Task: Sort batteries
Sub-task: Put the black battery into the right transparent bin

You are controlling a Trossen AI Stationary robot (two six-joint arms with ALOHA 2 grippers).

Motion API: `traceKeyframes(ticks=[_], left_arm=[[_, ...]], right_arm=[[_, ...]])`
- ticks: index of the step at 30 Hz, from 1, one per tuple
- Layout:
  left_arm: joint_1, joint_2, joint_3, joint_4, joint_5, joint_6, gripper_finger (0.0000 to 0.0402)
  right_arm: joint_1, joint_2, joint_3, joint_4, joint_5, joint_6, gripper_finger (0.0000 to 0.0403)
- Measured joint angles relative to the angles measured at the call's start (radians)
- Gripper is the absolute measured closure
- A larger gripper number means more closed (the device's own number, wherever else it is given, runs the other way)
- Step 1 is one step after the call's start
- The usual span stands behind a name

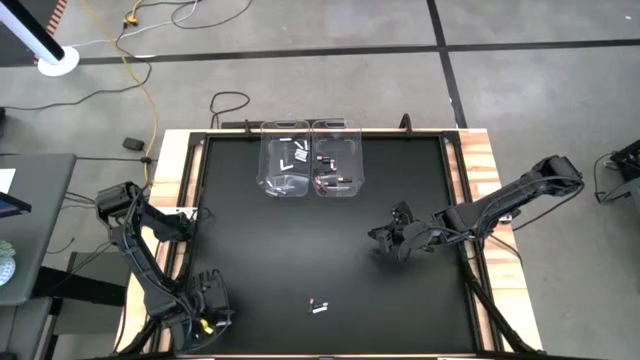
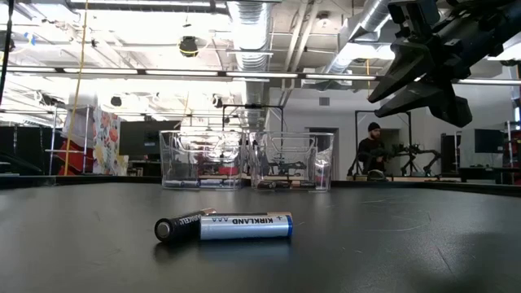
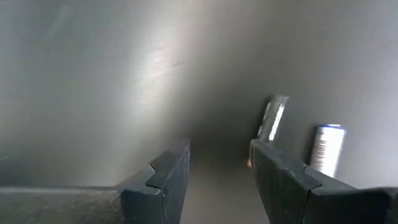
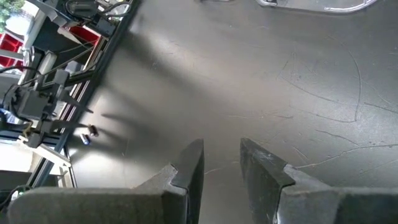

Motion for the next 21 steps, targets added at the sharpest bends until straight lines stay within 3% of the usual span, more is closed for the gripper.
traceKeyframes(ticks=[12, 21], left_arm=[[0.000, -0.001, 0.000, -0.123, -0.002, -0.107, 0.0237], [0.000, -0.001, -0.001, -0.104, -0.075, 0.051, 0.0237]], right_arm=[[0.001, 0.000, 0.000, 0.000, 0.000, -0.001, 0.0281], [0.001, 0.000, 0.000, 0.000, 0.000, -0.016, 0.0281]])
